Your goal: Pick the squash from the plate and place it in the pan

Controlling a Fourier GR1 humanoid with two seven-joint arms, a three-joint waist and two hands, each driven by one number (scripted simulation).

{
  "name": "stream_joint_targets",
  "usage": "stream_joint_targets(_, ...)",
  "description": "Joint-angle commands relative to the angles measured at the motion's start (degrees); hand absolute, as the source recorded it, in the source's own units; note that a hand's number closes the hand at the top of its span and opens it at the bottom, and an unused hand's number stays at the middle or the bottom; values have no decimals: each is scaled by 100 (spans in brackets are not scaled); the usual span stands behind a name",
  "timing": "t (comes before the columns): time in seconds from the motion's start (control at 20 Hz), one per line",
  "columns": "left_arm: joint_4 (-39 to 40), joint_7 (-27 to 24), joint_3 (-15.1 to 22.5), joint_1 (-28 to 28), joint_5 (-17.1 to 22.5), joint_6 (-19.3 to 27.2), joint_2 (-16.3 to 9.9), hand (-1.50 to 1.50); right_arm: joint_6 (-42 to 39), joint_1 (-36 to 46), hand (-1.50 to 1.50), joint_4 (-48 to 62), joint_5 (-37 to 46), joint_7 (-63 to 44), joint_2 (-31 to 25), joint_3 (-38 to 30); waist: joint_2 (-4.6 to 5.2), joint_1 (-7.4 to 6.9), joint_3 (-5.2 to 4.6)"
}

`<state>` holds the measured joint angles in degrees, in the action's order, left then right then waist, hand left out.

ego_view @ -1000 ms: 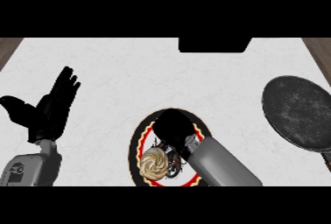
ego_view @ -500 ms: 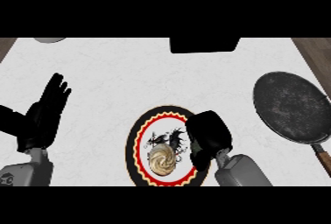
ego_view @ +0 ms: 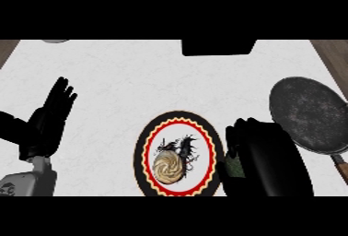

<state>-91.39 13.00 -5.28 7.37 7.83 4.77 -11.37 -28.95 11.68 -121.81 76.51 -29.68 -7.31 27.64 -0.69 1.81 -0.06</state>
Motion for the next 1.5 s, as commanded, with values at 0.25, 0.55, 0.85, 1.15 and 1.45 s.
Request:
stream_joint_targets(0.25, -131, 102, 102, 87, -102, 16, 108, 0, -1512, 693, 150, -1446, -453, -469, 198, -1363, 64, -180, 4)
stream_joint_targets(0.55, -363, 284, 258, 73, -260, 165, 243, 0, -1159, 848, 150, -1139, -1211, 148, -314, -3100, 63, -178, 8)
stream_joint_targets(0.85, -8, 245, -125, 281, 92, -184, -11, 0, 295, 405, 150, 402, -1814, 1500, -906, -4513, 83, -179, 12)
stream_joint_targets(1.15, -189, 231, 0, 183, -19, -173, 78, 0, 1062, 1099, 150, 2270, -2102, 2276, -1428, -5079, 83, -248, 8)
stream_joint_targets(1.45, 117, -60, -181, 177, 25, -317, -18, 0, 2159, 578, 150, 3942, -2421, 4130, -1647, -5374, 96, -245, 12)
